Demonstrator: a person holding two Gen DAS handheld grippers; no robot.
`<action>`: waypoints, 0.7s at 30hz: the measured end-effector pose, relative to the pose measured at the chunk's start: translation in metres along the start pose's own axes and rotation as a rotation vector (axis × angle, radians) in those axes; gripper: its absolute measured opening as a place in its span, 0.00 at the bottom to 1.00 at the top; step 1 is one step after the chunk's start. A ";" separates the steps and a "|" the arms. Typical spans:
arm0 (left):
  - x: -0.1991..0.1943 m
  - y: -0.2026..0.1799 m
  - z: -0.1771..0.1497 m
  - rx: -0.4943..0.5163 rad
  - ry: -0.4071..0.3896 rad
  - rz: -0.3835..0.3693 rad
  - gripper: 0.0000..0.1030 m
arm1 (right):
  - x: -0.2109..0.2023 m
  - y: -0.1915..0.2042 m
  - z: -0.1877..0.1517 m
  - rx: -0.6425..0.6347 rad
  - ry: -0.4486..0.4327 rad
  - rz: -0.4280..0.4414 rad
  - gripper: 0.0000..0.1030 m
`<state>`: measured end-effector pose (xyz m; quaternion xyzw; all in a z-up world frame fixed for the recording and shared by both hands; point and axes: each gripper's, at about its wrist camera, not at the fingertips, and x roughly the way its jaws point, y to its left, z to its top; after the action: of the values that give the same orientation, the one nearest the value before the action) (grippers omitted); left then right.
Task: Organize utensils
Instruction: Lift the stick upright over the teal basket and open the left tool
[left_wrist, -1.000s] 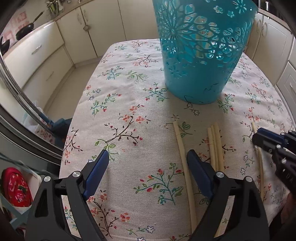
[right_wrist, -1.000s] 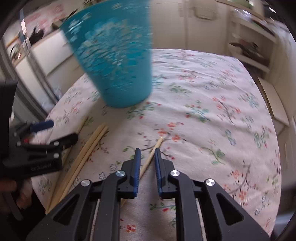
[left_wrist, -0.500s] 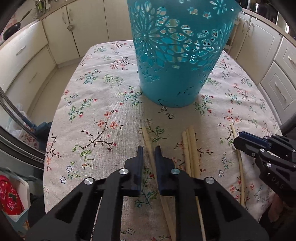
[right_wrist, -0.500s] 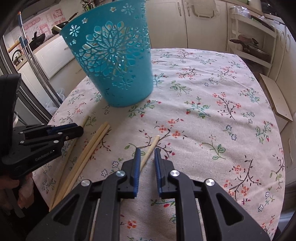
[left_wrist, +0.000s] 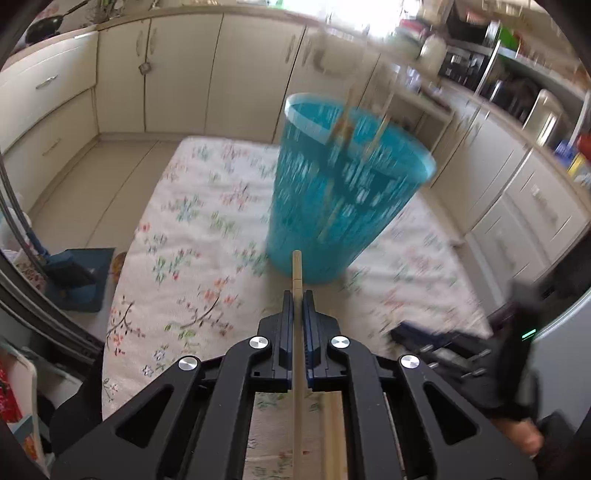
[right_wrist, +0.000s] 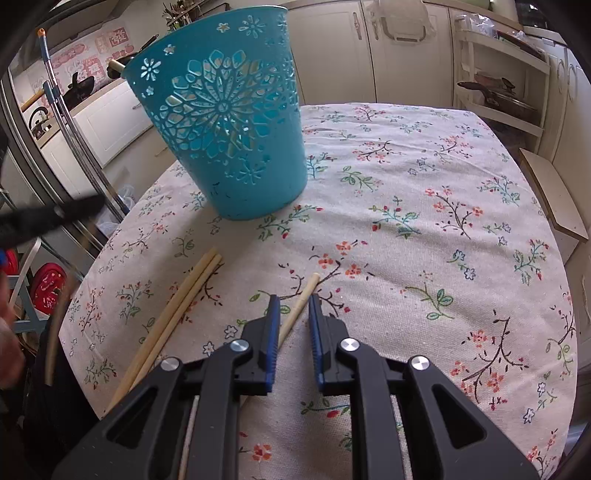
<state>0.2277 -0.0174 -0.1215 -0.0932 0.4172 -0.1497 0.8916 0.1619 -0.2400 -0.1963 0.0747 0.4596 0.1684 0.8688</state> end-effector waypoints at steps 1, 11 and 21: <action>-0.014 -0.001 0.009 -0.009 -0.040 -0.022 0.05 | 0.000 0.000 0.000 0.001 -0.001 0.000 0.16; -0.106 -0.051 0.108 -0.006 -0.533 -0.134 0.05 | -0.001 -0.003 0.001 0.004 -0.007 0.003 0.16; -0.068 -0.085 0.144 0.018 -0.779 0.049 0.05 | -0.001 -0.006 0.002 -0.024 -0.024 -0.004 0.19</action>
<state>0.2817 -0.0674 0.0439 -0.1253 0.0482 -0.0853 0.9873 0.1645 -0.2455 -0.1965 0.0653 0.4473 0.1714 0.8754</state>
